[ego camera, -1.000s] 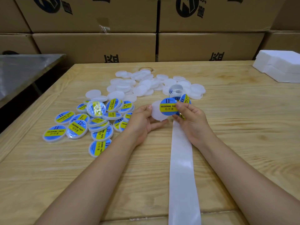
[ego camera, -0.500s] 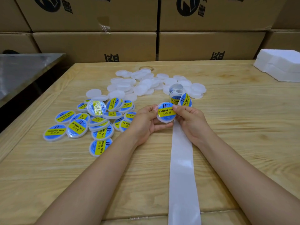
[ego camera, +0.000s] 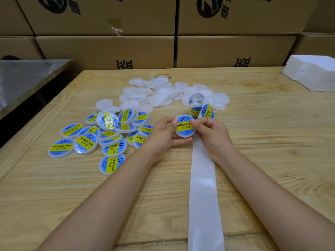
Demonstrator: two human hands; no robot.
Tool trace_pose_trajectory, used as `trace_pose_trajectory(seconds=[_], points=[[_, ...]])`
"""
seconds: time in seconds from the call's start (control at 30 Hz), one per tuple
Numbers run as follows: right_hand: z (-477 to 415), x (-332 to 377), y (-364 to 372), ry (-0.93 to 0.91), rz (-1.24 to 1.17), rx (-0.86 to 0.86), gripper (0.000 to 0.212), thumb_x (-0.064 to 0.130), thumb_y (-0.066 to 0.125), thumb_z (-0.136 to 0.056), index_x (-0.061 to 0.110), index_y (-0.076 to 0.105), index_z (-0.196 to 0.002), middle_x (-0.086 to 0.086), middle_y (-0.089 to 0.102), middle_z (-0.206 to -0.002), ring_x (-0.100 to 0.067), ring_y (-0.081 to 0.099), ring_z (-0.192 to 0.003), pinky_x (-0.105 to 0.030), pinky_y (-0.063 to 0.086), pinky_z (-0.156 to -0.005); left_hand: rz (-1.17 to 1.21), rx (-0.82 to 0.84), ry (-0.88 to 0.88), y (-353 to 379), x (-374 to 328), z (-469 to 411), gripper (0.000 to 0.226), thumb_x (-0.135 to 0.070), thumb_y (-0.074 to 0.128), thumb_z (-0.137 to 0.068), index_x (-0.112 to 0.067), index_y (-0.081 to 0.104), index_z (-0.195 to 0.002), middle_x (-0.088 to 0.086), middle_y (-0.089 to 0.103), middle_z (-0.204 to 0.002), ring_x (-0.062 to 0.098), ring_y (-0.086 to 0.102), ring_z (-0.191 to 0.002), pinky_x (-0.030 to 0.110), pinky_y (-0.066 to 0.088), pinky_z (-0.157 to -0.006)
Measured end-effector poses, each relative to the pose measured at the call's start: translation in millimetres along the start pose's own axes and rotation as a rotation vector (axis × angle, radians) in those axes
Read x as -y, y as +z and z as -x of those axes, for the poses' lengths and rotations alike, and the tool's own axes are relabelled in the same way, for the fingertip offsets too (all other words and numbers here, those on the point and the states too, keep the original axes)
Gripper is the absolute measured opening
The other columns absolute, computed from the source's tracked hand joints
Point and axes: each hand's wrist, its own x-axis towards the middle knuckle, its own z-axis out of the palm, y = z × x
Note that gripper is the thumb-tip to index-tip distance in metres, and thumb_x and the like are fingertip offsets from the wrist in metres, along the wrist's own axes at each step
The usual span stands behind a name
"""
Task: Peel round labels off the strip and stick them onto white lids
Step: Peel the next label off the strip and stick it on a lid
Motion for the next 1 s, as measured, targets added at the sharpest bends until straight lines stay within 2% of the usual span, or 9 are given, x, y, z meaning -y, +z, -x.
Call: trace_pose_trajectory(seconds=[0.17, 0.27, 0.4, 0.63, 0.7, 0.77, 0.8, 0.9, 1.0], points=[[4.0, -1.2, 1.6, -0.212, 0.271, -0.086, 0.019, 0.004, 0.071, -0.079, 0.018, 0.067, -0.067, 0.004, 0.07, -0.073, -0.006, 0.066, -0.072, -0.017, 0.05, -0.069, 0.018, -0.004, -0.015, -1.0, 0.9, 0.2, 0.027, -0.013, 0.036, -0.101, 0.007, 0.049, -0.115, 0.017, 0.066, -0.095, 0.022, 0.069, -0.08, 0.035, 0.06, -0.071], [8.7, -0.5, 5.6, -0.337, 0.444, -0.141, 0.014, 0.007, 0.072, -0.078, 0.019, 0.068, -0.073, -0.005, 0.068, -0.086, -0.007, 0.065, -0.077, -0.016, 0.05, -0.073, 0.038, -0.02, -0.022, -0.2, 1.0, 0.0, 0.029, -0.012, 0.036, -0.102, 0.009, 0.048, -0.117, 0.018, 0.066, -0.093, 0.021, 0.07, -0.076, 0.034, 0.06, -0.07], [12.7, -0.4, 9.1, -0.415, 0.525, -0.186, 0.009, 0.008, 0.073, -0.078, 0.017, 0.07, -0.079, 0.0, 0.066, -0.085, -0.006, 0.063, -0.079, -0.014, 0.049, -0.075, 0.058, -0.02, -0.035, 1.2, 1.4, 0.0, 0.03, -0.011, 0.035, -0.102, 0.011, 0.047, -0.118, 0.021, 0.065, -0.097, 0.025, 0.068, -0.082, 0.036, 0.059, -0.074], [13.1, -1.1, 10.6, -0.451, 0.559, -0.225, 0.01, 0.009, 0.072, -0.079, 0.014, 0.072, -0.088, 0.002, 0.066, -0.087, -0.001, 0.062, -0.078, -0.014, 0.048, -0.074, 0.132, 0.014, -0.054, 0.3, 0.7, -0.8, 0.025, -0.009, 0.034, -0.102, 0.002, 0.056, -0.099, 0.013, 0.072, -0.082, 0.022, 0.071, -0.076, 0.034, 0.059, -0.071], [12.5, -0.5, 10.1, -0.432, 0.551, -0.223, 0.028, 0.01, 0.072, -0.08, 0.022, 0.069, -0.105, 0.009, 0.063, -0.079, -0.003, 0.062, -0.075, -0.02, 0.051, -0.074, 0.156, 0.03, -0.061, 0.0, 1.2, -0.9, 0.025, -0.008, 0.034, -0.102, 0.001, 0.056, -0.097, 0.012, 0.072, -0.081, 0.022, 0.071, -0.077, 0.034, 0.06, -0.07], [12.2, 0.1, 9.1, -0.368, 0.466, -0.217, 0.056, 0.008, 0.071, -0.08, 0.032, 0.053, -0.127, 0.014, 0.061, -0.075, -0.003, 0.063, -0.074, -0.016, 0.052, -0.075, 0.162, 0.042, -0.066, -0.5, 1.6, -1.0, 0.024, -0.009, 0.034, -0.102, 0.001, 0.055, -0.096, 0.013, 0.072, -0.084, 0.023, 0.071, -0.078, 0.036, 0.059, -0.072], [10.9, -0.3, 8.6, -0.362, 0.461, -0.224, 0.054, 0.008, 0.07, -0.081, 0.029, 0.054, -0.128, 0.015, 0.061, -0.075, -0.003, 0.063, -0.075, -0.016, 0.051, -0.076, 0.155, 0.05, -0.064, -0.8, 1.8, -1.1, 0.023, -0.01, 0.034, -0.102, 0.001, 0.055, -0.098, 0.014, 0.072, -0.087, 0.023, 0.071, -0.079, 0.036, 0.059, -0.072], [9.3, 0.0, 9.1, -0.4, 0.52, -0.272, 0.009, 0.013, 0.069, -0.083, 0.019, 0.072, -0.089, 0.012, 0.061, -0.079, -0.005, 0.061, -0.077, -0.023, 0.049, -0.076, 0.096, 0.093, -0.058, 0.3, 2.4, -0.4, 0.021, -0.011, 0.035, -0.101, 0.0, 0.054, -0.105, 0.016, 0.068, -0.095, 0.023, 0.07, -0.081, 0.038, 0.059, -0.073], [7.1, -1.3, 7.1, -0.366, 0.49, -0.313, 0.016, 0.019, 0.069, -0.083, 0.018, 0.061, -0.069, -0.003, 0.063, -0.079, -0.016, 0.06, -0.076, -0.029, 0.047, -0.071, 0.044, 0.14, -0.04, 1.6, 3.7, 0.7, 0.019, -0.01, 0.037, -0.1, -0.001, 0.052, -0.107, 0.017, 0.065, -0.099, 0.023, 0.07, -0.08, 0.039, 0.058, -0.075]])
